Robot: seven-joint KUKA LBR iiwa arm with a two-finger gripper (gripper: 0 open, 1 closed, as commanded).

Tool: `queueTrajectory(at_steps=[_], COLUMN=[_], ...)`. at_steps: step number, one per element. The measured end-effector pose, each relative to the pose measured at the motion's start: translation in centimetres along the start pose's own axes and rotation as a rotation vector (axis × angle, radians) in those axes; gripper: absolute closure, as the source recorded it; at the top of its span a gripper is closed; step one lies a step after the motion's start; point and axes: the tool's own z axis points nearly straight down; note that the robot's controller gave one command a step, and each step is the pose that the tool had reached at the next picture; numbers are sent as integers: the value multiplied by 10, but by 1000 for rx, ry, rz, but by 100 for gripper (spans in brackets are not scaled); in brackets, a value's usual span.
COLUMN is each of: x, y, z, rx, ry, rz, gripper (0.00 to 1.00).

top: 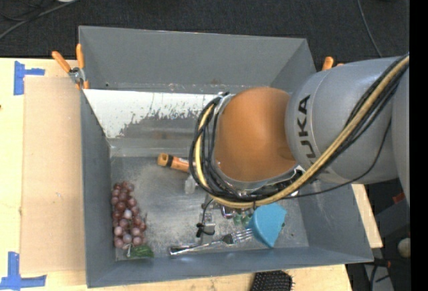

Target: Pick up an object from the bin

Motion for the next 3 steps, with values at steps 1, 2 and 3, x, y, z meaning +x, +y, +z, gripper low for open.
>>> queueTrajectory(at_steps=[1, 2, 3], x=[-2, 7, 16], y=[-1, -84, -77], z=[-3, 99, 34], rx=[-1, -1, -4], ry=[-7, -12, -14], rz=[3, -108, -219], gripper=[0, 0, 0])
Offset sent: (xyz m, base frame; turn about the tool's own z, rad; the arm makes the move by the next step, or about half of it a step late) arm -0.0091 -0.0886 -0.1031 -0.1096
